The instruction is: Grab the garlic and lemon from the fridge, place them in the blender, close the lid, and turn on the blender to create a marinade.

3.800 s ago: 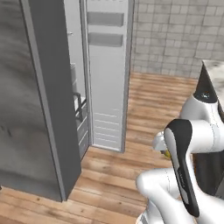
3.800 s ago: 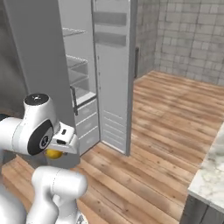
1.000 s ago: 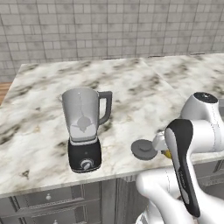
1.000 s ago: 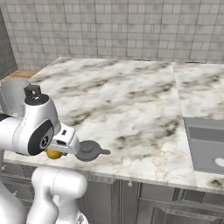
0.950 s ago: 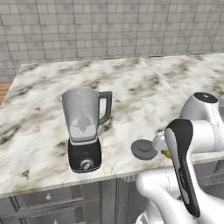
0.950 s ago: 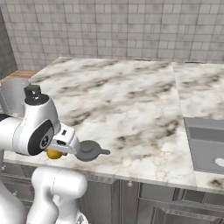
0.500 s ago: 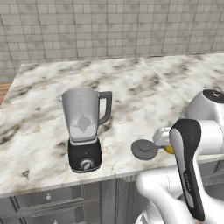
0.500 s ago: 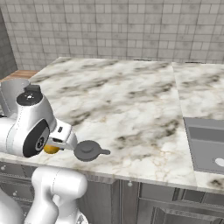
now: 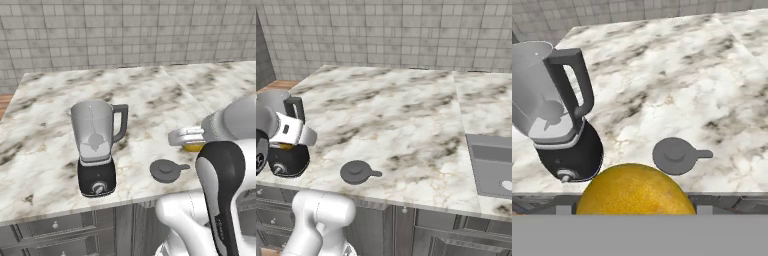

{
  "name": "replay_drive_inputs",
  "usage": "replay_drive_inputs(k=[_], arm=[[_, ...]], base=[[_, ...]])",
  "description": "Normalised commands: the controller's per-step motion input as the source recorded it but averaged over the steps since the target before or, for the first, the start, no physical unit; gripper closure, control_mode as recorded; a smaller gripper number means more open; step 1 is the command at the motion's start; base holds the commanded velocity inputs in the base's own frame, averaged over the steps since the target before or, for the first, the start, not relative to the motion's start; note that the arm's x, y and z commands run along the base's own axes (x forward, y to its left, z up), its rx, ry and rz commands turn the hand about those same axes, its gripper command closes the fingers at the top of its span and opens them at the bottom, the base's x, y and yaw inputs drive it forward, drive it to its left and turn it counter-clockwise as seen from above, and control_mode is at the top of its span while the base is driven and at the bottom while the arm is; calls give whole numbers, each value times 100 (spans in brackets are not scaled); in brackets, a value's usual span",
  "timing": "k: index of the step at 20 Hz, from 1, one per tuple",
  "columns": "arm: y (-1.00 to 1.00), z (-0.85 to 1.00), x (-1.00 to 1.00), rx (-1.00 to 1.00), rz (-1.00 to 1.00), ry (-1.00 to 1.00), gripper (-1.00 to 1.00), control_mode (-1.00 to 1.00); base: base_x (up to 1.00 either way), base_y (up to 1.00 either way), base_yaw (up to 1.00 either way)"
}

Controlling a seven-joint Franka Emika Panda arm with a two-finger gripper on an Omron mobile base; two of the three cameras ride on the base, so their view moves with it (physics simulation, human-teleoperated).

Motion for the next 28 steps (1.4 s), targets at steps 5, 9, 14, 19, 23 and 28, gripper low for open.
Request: replay_drive_inputs(k=[5, 9, 14, 19, 23, 28], arm=[[11, 97, -59, 0, 0, -25, 100, -100], [57, 81, -20, 0, 0, -1, 100, -100], [73, 31, 47, 0, 0, 12, 100, -100], [62, -15, 84, 0, 0, 12, 100, -100], [64, -47, 97, 0, 0, 13, 100, -100], [62, -67, 100, 0, 0, 12, 100, -100]], base=[[0, 0, 0], [0, 0, 0], [0, 0, 0], [0, 0, 0], [0, 0, 0], [0, 0, 0]])
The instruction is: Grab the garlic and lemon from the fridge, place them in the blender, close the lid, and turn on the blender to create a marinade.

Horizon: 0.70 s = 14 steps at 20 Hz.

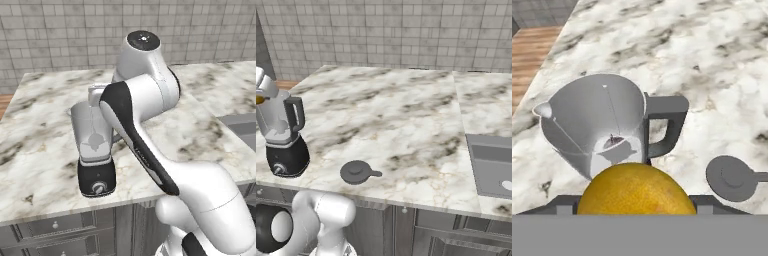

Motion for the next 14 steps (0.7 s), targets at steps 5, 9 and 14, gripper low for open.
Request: replay_drive_inputs(k=[5, 9, 14], arm=[[61, -59, 99, 0, 0, 17, 100, -100], [35, -26, 86, 0, 2, 14, 100, -100], [18, -14, 61, 0, 2, 8, 100, -100]], base=[[0, 0, 0], [0, 0, 0], [0, 0, 0]])
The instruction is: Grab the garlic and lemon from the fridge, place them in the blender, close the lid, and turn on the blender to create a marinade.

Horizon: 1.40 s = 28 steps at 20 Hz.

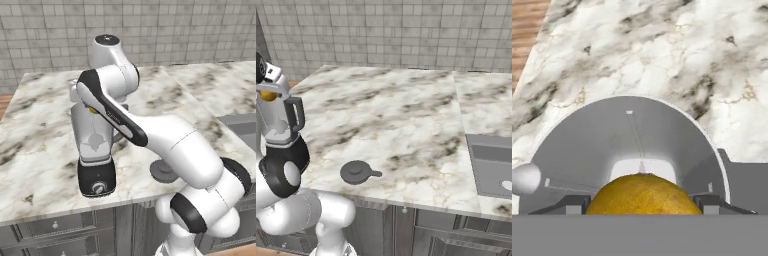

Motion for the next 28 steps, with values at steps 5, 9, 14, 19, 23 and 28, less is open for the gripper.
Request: replay_drive_inputs(k=[5, 9, 14, 19, 23, 28], arm=[[24, -83, 15, 0, 4, 3, 100, -100], [0, -68, 5, 1, 1, 0, 100, -100], [0, -23, 0, 3, 1, 0, -100, -100], [-2, 3, -5, 5, 1, -4, -100, -100], [-5, 37, -24, 4, 1, -13, -100, -100], [-39, 61, -46, 4, 2, -20, -100, -100]], base=[[0, 0, 0], [0, 0, 0], [0, 0, 0], [0, 0, 0], [0, 0, 0], [0, 0, 0]])
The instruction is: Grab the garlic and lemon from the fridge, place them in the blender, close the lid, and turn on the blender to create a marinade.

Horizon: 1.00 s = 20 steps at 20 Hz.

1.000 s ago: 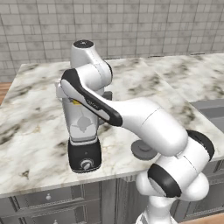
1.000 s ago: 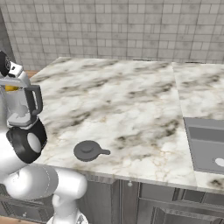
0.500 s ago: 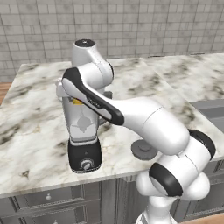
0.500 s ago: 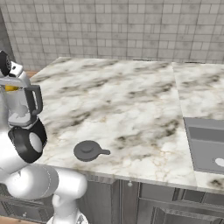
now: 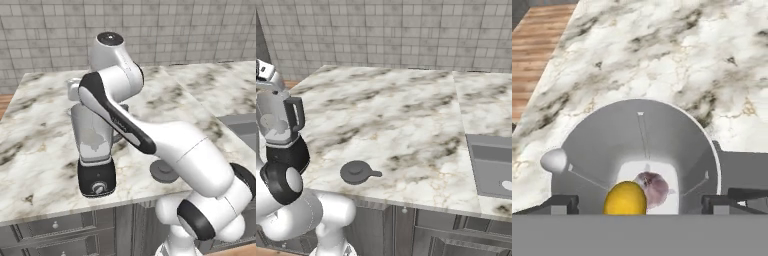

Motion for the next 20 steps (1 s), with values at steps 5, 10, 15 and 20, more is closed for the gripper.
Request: replay_drive_inputs(k=[5, 10, 15, 20], arm=[[-100, 3, -61, 12, 3, -6, -100, -100], [-100, -1, -29, 11, 17, 0, -100, -100], [-100, -2, -20, 4, 30, 0, -100, -100], [-100, -34, -21, 3, 40, -1, -100, -100]], base=[[0, 0, 0], [0, 0, 0], [0, 0, 0], [0, 0, 0]])
